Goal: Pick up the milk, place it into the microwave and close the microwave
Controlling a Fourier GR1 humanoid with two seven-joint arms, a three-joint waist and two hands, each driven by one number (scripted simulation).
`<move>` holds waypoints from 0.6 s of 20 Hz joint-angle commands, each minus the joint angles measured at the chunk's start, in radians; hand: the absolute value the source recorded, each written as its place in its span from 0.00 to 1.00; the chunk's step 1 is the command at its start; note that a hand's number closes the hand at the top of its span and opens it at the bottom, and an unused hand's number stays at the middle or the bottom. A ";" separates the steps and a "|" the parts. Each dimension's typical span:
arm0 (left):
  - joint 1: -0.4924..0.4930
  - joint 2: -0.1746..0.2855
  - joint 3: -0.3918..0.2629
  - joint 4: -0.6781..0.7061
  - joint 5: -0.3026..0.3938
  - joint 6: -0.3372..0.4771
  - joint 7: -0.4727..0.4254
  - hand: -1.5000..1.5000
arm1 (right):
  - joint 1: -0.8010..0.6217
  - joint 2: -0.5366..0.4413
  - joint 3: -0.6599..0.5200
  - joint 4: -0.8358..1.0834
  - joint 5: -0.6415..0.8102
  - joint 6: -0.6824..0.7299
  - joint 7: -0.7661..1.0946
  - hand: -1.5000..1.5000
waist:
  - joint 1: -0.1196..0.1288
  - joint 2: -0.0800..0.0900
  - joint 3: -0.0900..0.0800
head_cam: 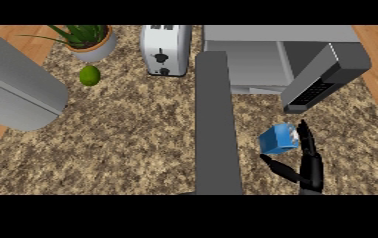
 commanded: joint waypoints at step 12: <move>-0.022 0.028 0.041 -0.032 0.098 0.015 0.070 0.00 | -0.222 -0.037 -0.035 0.281 -0.011 0.105 -0.165 1.00 | 0.008 0.002 0.001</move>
